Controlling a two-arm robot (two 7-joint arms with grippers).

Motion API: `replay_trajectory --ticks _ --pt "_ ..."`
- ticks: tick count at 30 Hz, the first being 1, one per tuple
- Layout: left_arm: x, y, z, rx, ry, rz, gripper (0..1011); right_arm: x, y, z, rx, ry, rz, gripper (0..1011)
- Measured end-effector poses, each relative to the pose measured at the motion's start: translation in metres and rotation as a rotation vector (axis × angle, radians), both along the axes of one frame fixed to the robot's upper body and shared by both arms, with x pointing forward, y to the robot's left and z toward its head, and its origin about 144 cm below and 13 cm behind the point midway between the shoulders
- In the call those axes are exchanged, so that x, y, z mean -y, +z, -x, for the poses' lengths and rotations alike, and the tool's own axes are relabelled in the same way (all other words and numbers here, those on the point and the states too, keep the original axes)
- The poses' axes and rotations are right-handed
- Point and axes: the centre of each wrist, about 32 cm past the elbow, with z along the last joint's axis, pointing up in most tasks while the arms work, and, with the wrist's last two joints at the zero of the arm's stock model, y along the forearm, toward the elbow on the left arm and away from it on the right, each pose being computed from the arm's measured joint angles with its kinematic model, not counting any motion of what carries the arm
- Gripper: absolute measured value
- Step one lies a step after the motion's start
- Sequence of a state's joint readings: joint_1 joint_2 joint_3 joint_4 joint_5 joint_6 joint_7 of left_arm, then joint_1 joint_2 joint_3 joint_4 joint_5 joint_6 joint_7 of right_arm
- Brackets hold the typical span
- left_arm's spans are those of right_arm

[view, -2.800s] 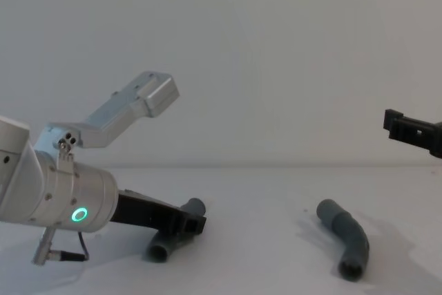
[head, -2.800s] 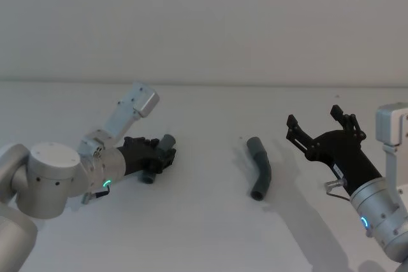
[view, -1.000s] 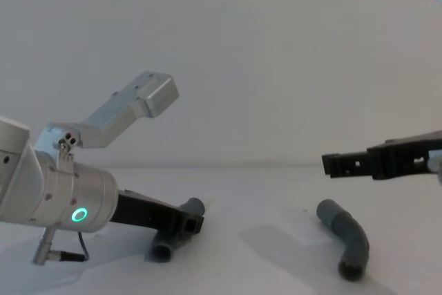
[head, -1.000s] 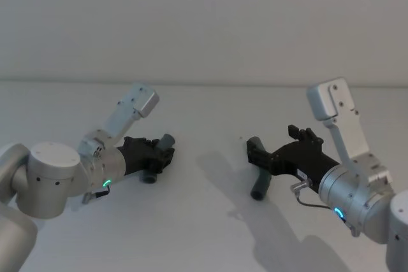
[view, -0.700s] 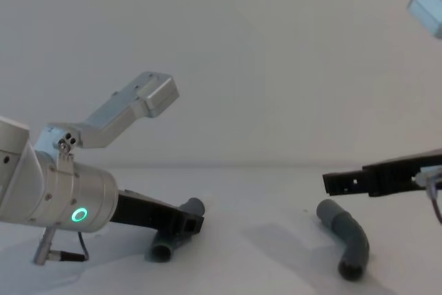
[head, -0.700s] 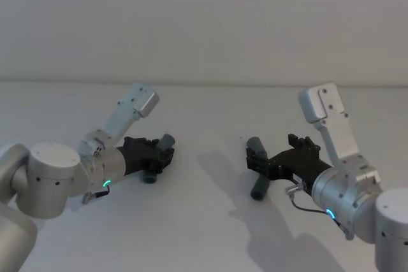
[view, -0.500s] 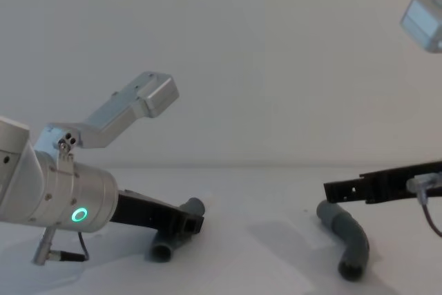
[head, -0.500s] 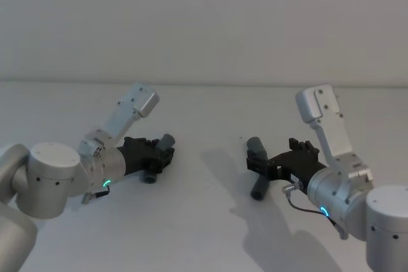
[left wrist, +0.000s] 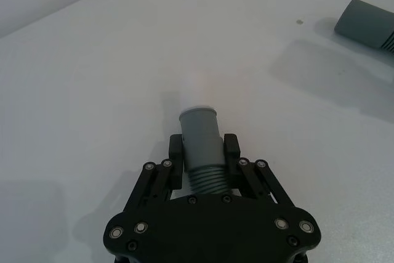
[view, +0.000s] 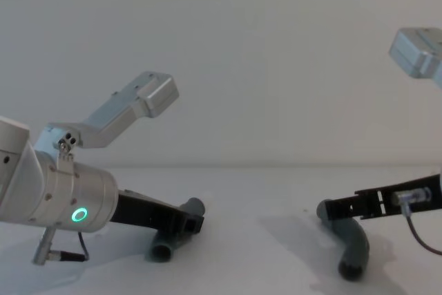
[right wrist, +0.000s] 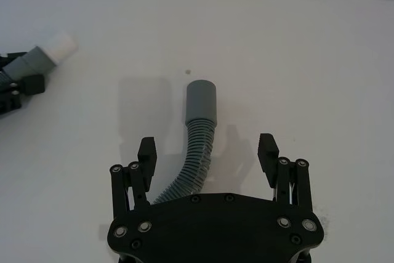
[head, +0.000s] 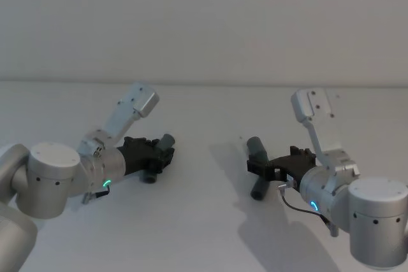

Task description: Use both hands to pick up one end of the pipe from the table, align the ends, and insert them.

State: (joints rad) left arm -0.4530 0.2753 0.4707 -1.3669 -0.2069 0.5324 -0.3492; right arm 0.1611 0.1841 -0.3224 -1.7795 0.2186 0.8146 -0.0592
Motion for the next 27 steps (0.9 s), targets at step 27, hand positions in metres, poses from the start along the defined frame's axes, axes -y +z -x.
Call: replay_trajectory --ticks 27 --pt "0.0 0.0 0.0 0.0 0.0 0.0 372 -0.01 -0.007 -0.019 -0.085 -0.086 0.021 1000"
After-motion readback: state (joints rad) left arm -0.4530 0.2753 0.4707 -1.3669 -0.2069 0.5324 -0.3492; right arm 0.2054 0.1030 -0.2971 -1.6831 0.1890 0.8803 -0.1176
